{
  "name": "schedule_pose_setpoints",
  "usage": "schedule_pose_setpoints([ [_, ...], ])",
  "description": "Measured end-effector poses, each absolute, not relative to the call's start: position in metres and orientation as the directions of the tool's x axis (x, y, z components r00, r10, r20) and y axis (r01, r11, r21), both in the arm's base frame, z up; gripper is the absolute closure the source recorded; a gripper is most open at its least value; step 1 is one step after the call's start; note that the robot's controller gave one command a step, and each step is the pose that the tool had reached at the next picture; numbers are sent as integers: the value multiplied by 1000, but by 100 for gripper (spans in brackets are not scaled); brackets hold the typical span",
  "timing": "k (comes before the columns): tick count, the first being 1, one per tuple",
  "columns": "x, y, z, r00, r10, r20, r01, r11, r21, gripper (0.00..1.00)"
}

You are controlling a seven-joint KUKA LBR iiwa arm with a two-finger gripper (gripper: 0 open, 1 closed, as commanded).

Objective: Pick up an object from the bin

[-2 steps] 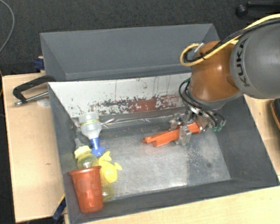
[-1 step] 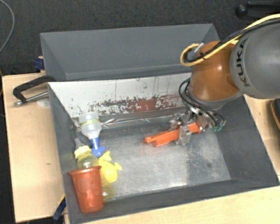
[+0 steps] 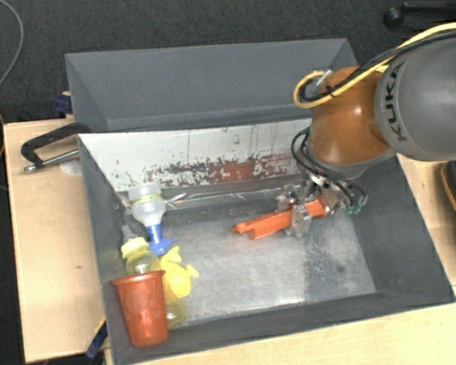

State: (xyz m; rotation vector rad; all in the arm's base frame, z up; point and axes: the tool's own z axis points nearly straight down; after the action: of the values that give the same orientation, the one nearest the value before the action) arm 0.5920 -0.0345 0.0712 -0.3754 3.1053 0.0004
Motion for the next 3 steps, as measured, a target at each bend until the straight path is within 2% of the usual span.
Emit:
schedule_pose_setpoints([
  [1, 592, -34, 71, -971, -238, -14, -238, 971, -1, 100],
  [2, 593, -76, 71, -961, -277, -20, -277, 961, -3, 100],
  [3, 593, -76, 71, -961, -277, -20, -277, 961, -3, 100],
])
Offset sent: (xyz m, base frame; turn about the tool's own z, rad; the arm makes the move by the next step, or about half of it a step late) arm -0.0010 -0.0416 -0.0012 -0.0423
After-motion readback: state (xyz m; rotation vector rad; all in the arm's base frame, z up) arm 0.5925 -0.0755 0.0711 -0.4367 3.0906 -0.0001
